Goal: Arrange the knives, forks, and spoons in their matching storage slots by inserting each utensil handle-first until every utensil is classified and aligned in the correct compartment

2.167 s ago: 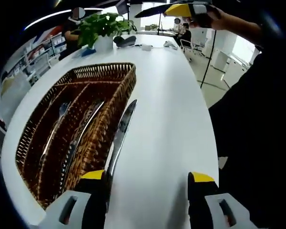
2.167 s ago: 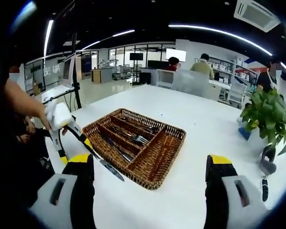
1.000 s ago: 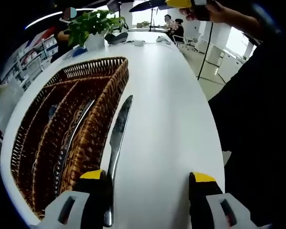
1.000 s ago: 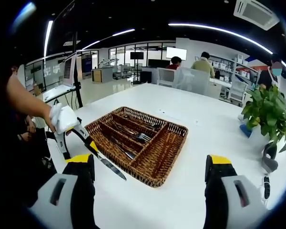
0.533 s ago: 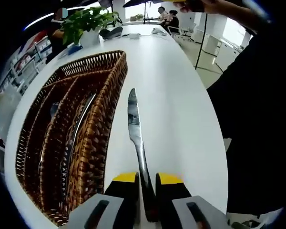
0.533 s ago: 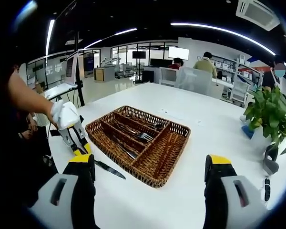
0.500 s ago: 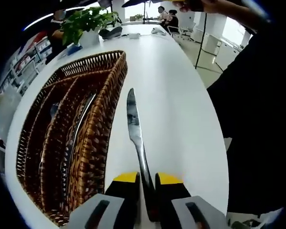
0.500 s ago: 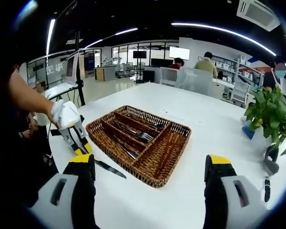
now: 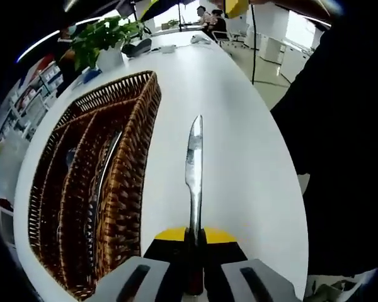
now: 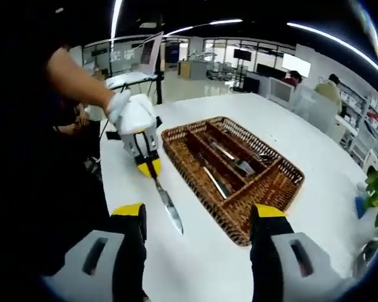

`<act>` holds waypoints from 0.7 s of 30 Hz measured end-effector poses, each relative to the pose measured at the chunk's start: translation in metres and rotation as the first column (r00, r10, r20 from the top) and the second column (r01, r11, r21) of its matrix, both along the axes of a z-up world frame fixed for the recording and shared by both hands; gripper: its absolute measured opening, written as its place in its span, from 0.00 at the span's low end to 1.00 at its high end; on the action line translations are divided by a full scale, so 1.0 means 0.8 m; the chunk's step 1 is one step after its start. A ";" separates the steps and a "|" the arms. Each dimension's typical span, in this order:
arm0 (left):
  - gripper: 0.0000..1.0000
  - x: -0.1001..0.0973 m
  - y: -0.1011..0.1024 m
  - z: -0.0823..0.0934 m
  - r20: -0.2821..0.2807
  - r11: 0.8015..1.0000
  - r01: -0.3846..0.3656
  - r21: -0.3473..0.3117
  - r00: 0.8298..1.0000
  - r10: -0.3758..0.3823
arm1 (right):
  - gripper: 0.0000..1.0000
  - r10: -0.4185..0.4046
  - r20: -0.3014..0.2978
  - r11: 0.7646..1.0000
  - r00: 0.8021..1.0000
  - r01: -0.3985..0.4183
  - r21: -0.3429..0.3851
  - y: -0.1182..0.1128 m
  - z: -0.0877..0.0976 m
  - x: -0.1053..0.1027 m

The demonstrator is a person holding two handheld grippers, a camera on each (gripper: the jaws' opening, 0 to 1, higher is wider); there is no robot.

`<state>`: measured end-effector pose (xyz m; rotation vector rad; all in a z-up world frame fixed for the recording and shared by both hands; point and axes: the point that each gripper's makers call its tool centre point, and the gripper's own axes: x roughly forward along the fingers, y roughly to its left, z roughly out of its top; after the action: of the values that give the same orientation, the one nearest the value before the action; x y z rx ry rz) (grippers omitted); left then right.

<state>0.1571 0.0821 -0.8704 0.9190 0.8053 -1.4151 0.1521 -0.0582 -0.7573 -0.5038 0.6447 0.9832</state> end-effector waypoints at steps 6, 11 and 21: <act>0.06 0.000 0.001 0.000 0.011 1.000 0.001 -0.003 1.000 -0.001 | 0.43 0.176 -0.098 0.973 0.980 -0.188 -0.135 0.026 -0.069 -0.009; 0.05 0.000 0.001 0.001 0.031 1.000 -0.007 -0.004 0.999 0.007 | 0.39 0.209 -0.182 0.960 0.961 -0.237 -0.148 0.038 -0.111 -0.009; 0.04 -0.003 -0.001 0.002 0.037 1.000 -0.009 -0.008 0.999 0.010 | 0.26 0.256 -0.260 0.925 0.931 -0.314 -0.215 0.046 -0.146 -0.017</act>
<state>0.1549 0.0817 -0.8687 0.9315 0.7750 -1.3883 0.1388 -0.0212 -0.8743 -0.7340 0.9286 1.2556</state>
